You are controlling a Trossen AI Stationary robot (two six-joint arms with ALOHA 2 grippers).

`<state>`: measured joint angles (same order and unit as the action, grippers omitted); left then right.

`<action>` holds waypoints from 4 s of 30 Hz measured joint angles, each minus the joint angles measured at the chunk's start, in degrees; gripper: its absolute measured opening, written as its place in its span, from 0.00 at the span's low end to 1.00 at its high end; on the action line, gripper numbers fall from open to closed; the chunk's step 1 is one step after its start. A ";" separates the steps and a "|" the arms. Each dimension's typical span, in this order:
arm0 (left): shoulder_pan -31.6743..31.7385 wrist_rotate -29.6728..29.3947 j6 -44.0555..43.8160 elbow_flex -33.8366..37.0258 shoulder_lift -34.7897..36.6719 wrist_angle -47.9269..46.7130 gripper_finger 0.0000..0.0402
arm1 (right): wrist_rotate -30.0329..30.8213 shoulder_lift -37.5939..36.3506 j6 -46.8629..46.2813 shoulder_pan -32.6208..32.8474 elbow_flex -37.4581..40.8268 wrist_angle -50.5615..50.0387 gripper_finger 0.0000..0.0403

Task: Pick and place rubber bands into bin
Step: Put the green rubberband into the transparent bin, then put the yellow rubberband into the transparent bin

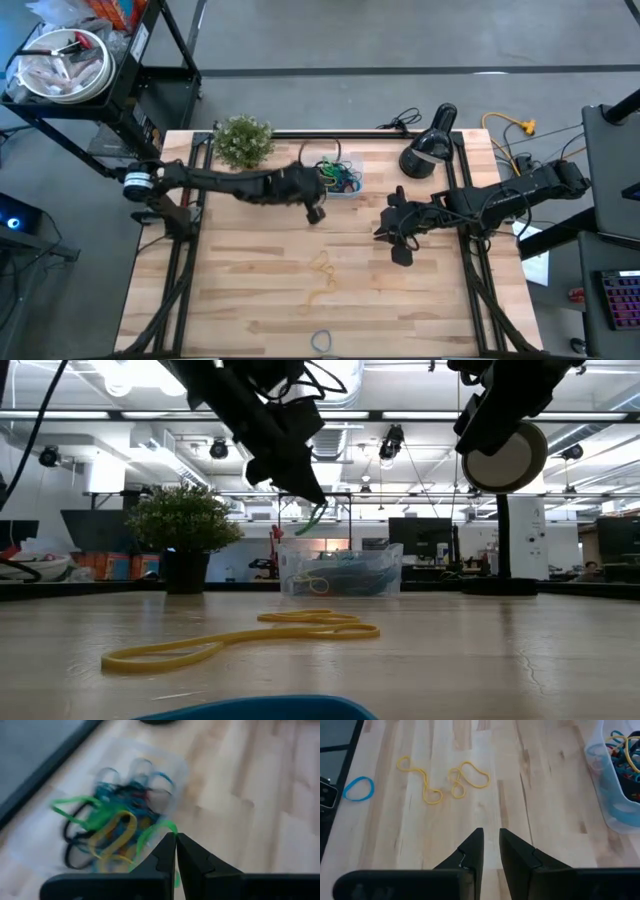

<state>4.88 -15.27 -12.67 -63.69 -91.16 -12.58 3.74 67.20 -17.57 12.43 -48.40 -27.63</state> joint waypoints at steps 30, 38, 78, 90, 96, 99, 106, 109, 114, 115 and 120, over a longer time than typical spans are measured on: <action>17.26 11.26 13.26 -0.45 -2.27 6.87 0.00 | 8.84 0.00 -2.38 -0.09 0.00 4.93 0.14; 18.01 19.58 13.36 -0.45 -6.18 8.59 0.00 | 11.42 0.00 -2.70 -0.11 0.00 6.00 0.14; 6.18 22.43 8.28 -3.47 10.34 2.51 0.32 | 7.74 0.00 -1.50 -0.09 0.83 5.61 0.14; -5.78 19.06 -0.67 -2.48 12.03 -6.02 0.32 | 7.60 1.14 0.34 -0.07 0.87 5.88 0.14; -10.56 14.76 -4.95 -2.46 10.63 -6.15 0.32 | 7.60 1.22 2.42 -0.05 0.87 6.05 0.14; -12.39 13.86 -6.71 -2.40 9.85 -6.21 0.32 | 7.61 1.27 3.02 -0.05 0.87 6.25 0.14; -15.70 11.19 -9.51 -2.46 8.71 -7.30 0.32 | 6.25 1.27 3.08 -0.07 0.87 7.16 0.14; -16.55 11.13 -9.51 -2.44 7.92 -7.98 0.32 | 3.73 1.27 2.10 -0.04 0.87 8.21 0.14; -17.47 11.05 -7.90 -2.44 6.87 -11.77 0.32 | 3.27 1.27 0.73 0.07 0.85 9.92 0.14; -17.64 10.95 -7.66 -2.41 6.76 -13.23 0.32 | 3.27 1.27 0.55 0.07 0.85 10.60 0.14; -17.75 9.94 -4.76 -2.28 5.79 -15.36 0.32 | 3.28 1.27 -0.78 0.07 0.85 14.22 0.14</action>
<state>-12.86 -5.33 -17.42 -65.97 -85.37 -27.94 7.01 68.47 -18.35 12.49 -47.55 -13.41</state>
